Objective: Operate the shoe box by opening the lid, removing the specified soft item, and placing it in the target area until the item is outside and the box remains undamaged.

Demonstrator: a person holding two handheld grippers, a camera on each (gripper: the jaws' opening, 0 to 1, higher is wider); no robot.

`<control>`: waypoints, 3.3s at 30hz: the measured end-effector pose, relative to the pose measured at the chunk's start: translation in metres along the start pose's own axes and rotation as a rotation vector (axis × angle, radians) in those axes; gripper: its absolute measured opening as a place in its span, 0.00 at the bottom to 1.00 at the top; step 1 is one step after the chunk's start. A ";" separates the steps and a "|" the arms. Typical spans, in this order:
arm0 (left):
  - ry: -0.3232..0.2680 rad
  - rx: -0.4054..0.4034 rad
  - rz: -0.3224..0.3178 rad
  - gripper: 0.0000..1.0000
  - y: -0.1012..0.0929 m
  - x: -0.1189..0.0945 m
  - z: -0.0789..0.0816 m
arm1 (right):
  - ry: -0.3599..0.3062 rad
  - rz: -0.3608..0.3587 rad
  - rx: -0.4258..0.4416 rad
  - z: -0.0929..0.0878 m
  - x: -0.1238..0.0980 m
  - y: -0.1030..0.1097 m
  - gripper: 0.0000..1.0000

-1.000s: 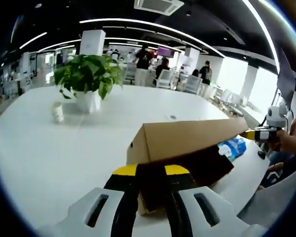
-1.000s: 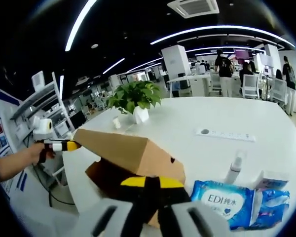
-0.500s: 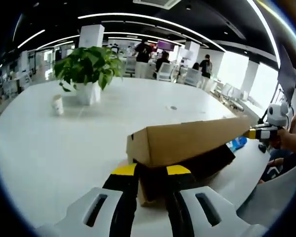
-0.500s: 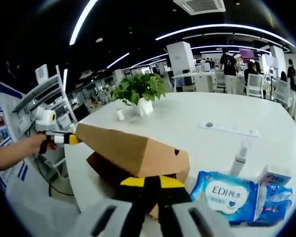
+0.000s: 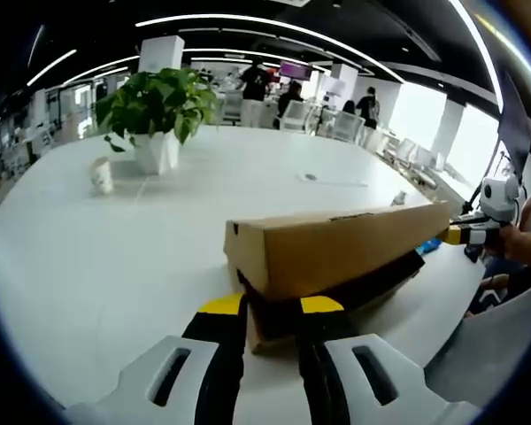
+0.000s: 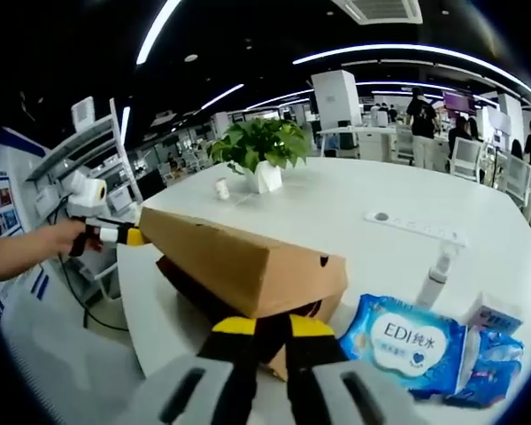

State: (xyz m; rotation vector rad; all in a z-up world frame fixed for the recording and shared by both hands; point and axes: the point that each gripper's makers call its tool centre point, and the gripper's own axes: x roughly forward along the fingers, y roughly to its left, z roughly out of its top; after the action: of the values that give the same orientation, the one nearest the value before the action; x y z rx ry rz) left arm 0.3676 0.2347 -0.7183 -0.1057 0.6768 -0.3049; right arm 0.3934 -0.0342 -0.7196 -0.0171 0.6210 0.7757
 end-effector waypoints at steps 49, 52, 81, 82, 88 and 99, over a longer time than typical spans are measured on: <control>0.145 0.127 -0.006 0.29 0.008 0.034 -0.062 | 0.130 -0.015 -0.102 -0.060 0.024 0.007 0.18; 0.153 0.120 -0.003 0.29 0.009 0.037 -0.067 | 0.138 -0.016 -0.098 -0.064 0.025 0.006 0.18; 0.080 0.215 -0.006 0.39 0.004 0.023 -0.041 | 0.046 -0.001 -0.215 -0.033 0.021 0.010 0.38; 0.085 0.229 -0.010 0.39 0.003 0.024 -0.041 | 0.044 -0.001 -0.225 -0.032 0.022 0.011 0.38; 0.068 0.240 -0.018 0.36 0.001 0.024 -0.040 | 0.047 -0.017 -0.229 -0.033 0.025 0.011 0.33; 0.083 0.242 -0.012 0.35 0.004 0.031 -0.048 | 0.059 -0.034 -0.231 -0.041 0.029 0.009 0.32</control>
State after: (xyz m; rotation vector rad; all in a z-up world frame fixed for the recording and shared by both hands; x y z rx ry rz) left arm 0.3609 0.2288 -0.7745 0.1345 0.7171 -0.4025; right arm 0.3824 -0.0188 -0.7670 -0.2624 0.5832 0.8126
